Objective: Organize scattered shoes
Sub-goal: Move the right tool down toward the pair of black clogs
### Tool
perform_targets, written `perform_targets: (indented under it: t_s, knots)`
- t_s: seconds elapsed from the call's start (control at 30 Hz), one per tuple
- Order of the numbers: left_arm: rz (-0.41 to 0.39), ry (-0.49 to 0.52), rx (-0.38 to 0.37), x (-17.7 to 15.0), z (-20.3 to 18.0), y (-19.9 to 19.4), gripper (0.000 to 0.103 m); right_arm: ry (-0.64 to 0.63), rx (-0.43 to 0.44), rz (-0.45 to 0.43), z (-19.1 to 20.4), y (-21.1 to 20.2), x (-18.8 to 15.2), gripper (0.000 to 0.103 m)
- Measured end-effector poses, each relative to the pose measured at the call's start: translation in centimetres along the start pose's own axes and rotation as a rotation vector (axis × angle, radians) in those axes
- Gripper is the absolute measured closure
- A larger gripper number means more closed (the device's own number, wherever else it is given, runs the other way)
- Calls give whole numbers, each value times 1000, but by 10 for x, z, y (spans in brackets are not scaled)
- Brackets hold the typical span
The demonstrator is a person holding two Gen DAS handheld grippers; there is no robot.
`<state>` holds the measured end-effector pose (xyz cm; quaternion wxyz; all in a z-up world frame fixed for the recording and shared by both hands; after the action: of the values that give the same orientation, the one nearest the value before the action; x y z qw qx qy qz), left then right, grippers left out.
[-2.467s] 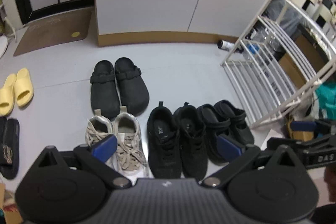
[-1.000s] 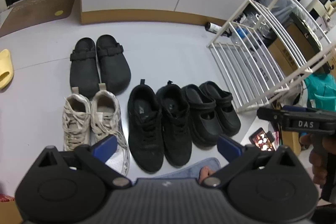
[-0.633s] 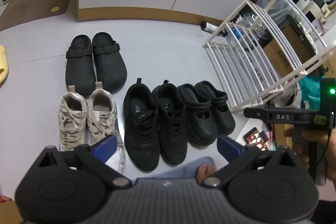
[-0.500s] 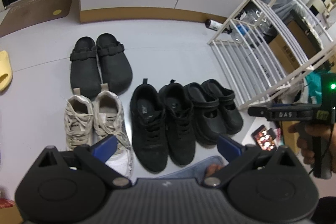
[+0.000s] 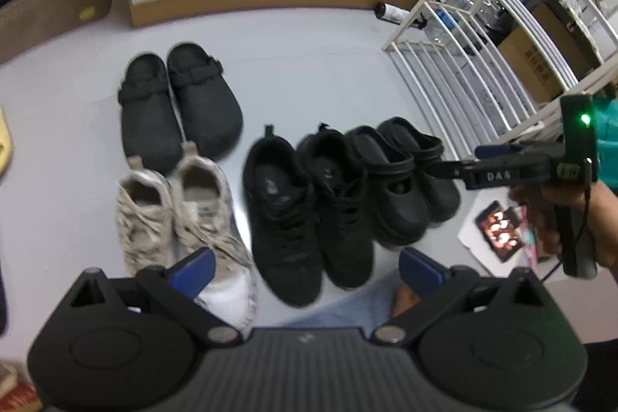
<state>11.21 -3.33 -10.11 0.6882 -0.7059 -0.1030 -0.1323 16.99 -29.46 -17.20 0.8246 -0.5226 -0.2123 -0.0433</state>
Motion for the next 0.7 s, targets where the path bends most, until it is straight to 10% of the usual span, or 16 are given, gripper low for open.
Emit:
perform_targets:
  t_s: [0.7]
  knots:
    - [24, -102, 38, 17, 23, 20, 1, 31, 56, -197, -75, 66, -45, 9]
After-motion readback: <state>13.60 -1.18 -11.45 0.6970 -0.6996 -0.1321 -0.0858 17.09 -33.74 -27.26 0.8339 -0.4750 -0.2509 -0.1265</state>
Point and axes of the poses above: each gripper's, at about its wrist camera, not at the fingertips, and y roughly the way its jaws point, z to its left, x to its top, the point moved 7 cm from there along y, roughly the way its jaws point, and after that the axes turned 15 degrees about x, right-handed, at the moved point
